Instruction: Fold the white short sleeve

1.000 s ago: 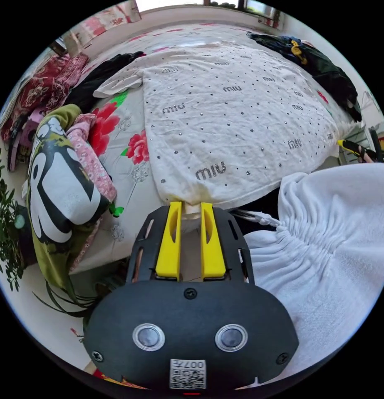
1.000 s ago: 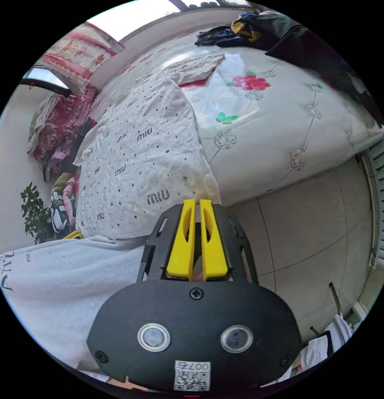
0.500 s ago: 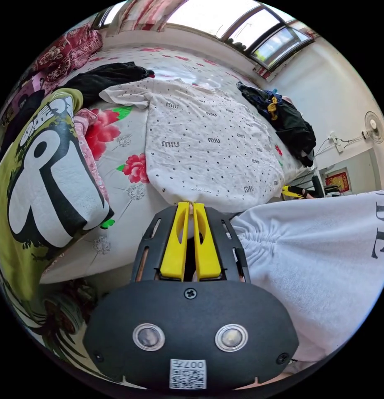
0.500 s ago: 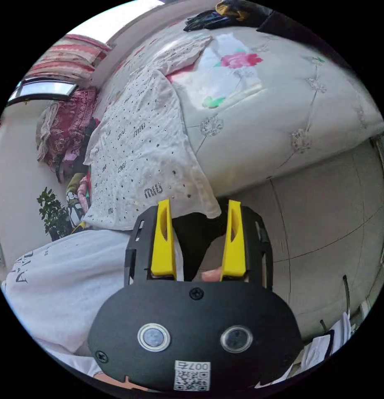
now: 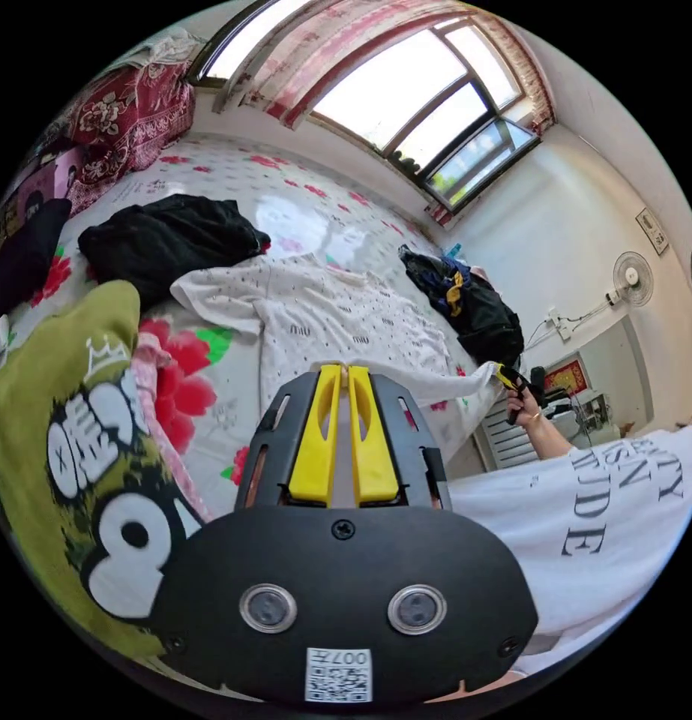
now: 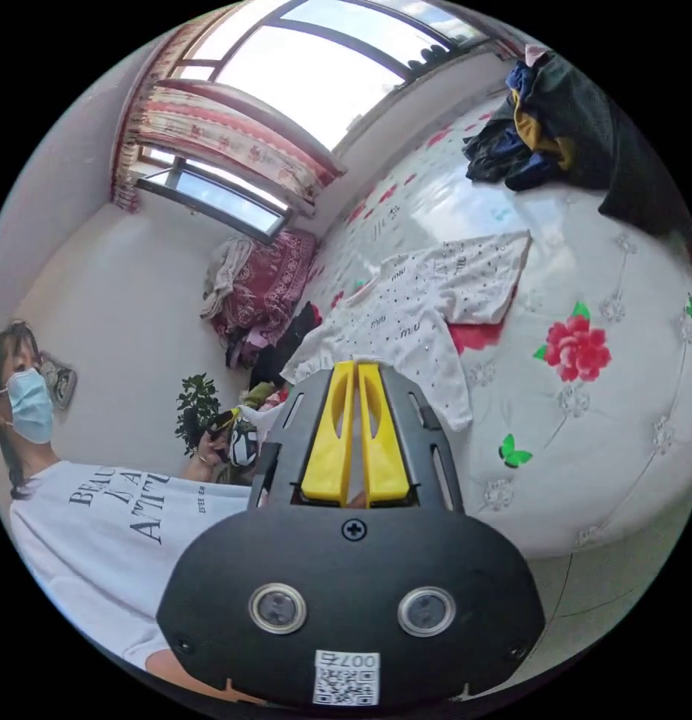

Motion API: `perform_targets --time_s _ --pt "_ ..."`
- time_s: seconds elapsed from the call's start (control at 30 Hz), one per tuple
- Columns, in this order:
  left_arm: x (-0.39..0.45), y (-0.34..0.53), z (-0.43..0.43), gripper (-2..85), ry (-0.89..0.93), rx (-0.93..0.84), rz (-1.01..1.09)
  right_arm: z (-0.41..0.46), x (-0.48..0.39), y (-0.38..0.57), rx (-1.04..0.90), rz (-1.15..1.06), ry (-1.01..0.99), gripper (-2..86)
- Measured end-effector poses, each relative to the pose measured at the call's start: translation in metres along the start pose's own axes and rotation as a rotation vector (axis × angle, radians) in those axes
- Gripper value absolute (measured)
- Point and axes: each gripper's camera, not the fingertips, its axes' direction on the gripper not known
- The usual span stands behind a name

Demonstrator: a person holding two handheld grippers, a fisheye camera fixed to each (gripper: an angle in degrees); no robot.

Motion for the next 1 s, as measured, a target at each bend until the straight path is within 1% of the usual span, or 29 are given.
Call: perform_targets --time_s 0.07,0.1,0.13,0.2,0.27,0.43,0.5,0.63,0.7,0.77,0.8,0.83,0.93,1.0 --pt "-0.035 -0.051 0.016 2.6 -0.042 0.104 -0.109 0.017 -0.002 -0.030 0.055 0.014 0.060 1.6" --pt "-0.044 -0.061 0.022 3.8 -0.062 0.120 -0.149 0.032 0.000 -0.046 0.060 0.028 0.129 2.6" --pt "-0.057 -0.077 0.034 5.5 -0.112 0.122 -0.198 0.048 0.005 -0.055 0.019 0.048 0.185 3.8" --pt "-0.070 -0.090 0.052 6.7 -0.214 0.070 -0.245 0.071 0.014 -0.056 -0.076 0.061 0.258 4.9" --pt "-0.077 -0.083 0.073 7.6 -0.279 -0.009 -0.261 0.086 0.018 -0.043 -0.130 0.033 0.321 5.5" --pt "-0.079 -0.025 0.107 8.9 -0.309 -0.140 -0.240 0.117 0.028 0.005 -0.239 -0.051 0.508 6.0" --pt "-0.080 -0.009 0.118 9.4 -0.309 -0.165 -0.242 0.127 0.028 0.008 -0.252 -0.075 0.538 5.7" --pt "-0.085 -0.003 0.150 9.2 -0.371 -0.239 -0.228 0.158 0.024 0.000 -0.270 -0.108 0.564 3.8" --pt "-0.083 -0.009 0.161 7.4 -0.428 -0.258 -0.193 0.172 0.024 -0.003 -0.310 -0.105 0.570 2.3" --pt "-0.080 -0.016 0.172 3.5 -0.518 -0.289 -0.135 0.180 0.020 -0.002 -0.334 -0.124 0.598 1.0" --pt "-0.080 -0.018 0.173 2.4 -0.513 -0.296 -0.123 0.176 0.013 -0.001 -0.318 -0.152 0.604 0.5" --pt "-0.080 -0.021 0.171 0.4 -0.493 -0.295 -0.117 0.165 0.004 0.001 -0.293 -0.189 0.569 0.2" --pt "-0.078 -0.023 0.147 -0.7 -0.411 -0.265 -0.102 0.123 -0.015 0.014 -0.237 -0.246 0.465 -0.1" --pt "-0.073 -0.020 0.129 -0.8 -0.342 -0.252 -0.087 0.103 -0.016 0.032 -0.233 -0.238 0.444 -0.2"
